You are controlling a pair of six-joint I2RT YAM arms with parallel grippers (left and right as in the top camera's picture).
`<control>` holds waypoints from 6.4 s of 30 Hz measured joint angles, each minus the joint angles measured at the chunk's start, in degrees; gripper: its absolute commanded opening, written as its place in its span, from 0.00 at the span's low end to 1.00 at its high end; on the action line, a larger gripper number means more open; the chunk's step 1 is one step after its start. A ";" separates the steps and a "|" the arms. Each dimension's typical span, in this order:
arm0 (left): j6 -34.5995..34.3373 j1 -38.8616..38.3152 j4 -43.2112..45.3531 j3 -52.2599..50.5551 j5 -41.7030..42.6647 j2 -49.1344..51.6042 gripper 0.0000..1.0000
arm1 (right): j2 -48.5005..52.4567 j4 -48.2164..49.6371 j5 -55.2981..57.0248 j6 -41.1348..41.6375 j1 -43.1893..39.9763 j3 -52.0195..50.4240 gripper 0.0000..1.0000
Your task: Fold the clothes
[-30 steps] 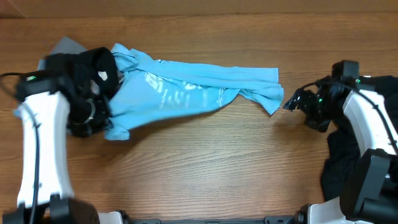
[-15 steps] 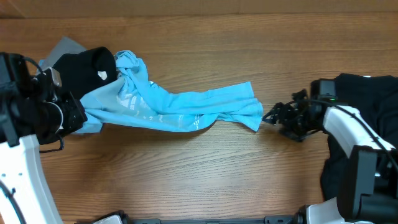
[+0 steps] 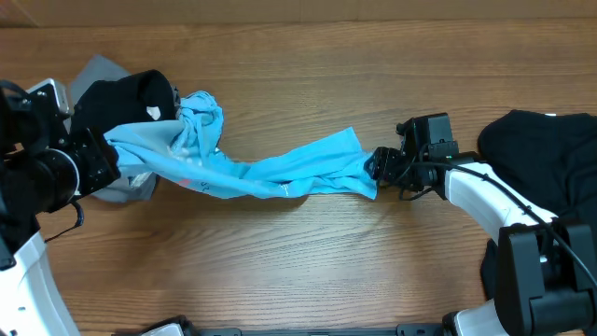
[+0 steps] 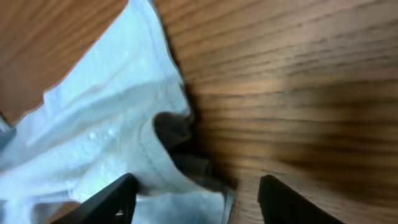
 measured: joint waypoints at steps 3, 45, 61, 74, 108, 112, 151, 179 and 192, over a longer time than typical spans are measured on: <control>0.00 0.00 0.02 1.60 -0.04 0.00 0.04 | 0.00 1.64 0.09 -0.24 0.02 -0.02 0.78; 3.65 -0.17 4.02 6.80 -1.51 7.78 0.04 | -19.80 -9.57 7.72 1.95 -1.95 9.62 0.65; 8.83 -8.13 3.30 6.62 0.59 16.24 0.08 | -4.28 -26.10 -8.63 3.43 -7.39 8.79 0.53; 9.01 -8.13 3.21 6.62 0.35 16.04 0.15 | -4.57 -6.62 -6.84 22.53 8.90 -4.44 0.24; 8.98 -8.13 1.99 6.62 0.35 15.87 0.28 | -9.18 -38.99 5.51 14.60 -4.68 8.04 0.47; 8.98 -8.13 1.18 6.62 0.35 15.87 0.32 | -8.59 -32.96 8.33 13.03 -7.17 8.33 0.80; 8.52 -14.75 16.81 -34.47 -1.09 15.56 0.47 | -17.22 -47.17 1.99 10.91 -5.22 4.31 0.04; 8.13 -14.75 42.14 -58.18 -0.26 15.56 0.12 | 3.96 -20.74 -0.81 8.41 -7.74 8.39 0.35; 8.13 -14.75 43.12 -58.23 -0.24 15.56 0.14 | 2.67 -13.92 -9.46 -0.59 -12.72 8.28 0.15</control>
